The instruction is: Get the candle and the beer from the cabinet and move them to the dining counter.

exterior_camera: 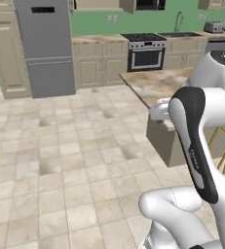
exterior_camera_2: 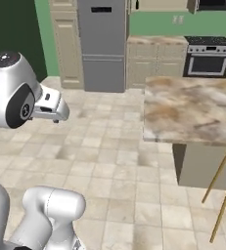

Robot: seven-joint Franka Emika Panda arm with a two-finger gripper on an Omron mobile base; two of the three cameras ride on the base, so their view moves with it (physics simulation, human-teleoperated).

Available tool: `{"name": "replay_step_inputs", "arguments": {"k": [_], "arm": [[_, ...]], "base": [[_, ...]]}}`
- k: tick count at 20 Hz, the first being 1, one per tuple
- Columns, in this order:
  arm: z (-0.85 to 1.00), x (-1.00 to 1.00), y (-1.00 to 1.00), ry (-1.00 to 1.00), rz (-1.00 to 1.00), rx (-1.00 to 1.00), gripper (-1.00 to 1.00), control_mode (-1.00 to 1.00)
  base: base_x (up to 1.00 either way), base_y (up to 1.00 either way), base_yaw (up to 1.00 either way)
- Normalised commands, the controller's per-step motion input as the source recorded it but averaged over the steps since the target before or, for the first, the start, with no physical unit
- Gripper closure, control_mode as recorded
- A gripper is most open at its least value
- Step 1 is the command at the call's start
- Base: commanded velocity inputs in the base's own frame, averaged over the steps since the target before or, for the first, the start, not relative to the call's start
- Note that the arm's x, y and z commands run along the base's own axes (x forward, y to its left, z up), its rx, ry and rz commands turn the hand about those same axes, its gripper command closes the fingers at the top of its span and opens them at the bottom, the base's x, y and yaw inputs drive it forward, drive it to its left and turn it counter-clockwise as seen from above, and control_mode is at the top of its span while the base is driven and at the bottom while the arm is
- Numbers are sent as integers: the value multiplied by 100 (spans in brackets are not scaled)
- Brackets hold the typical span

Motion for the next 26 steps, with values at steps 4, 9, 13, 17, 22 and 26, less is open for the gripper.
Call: {"name": "replay_step_inputs", "arguments": {"k": [4, 9, 13, 17, 22, 26], "arm": [[0, 0, 0, 0, 0, 0, -100, 100], [0, 0, 0, 0, 0, 0, -100, 100], [0, 0, 0, 0, 0, 0, -100, 100], [0, 0, 0, 0, 0, 0, -100, 100], [0, 0, 0, 0, 0, 0, -100, 100], [0, 0, 0, 0, 0, 0, -100, 100]], "base": [[100, 100, -11], [100, 100, -7], [100, 100, -5], [100, 100, -6], [100, 63, -6], [100, 46, -8]]}}
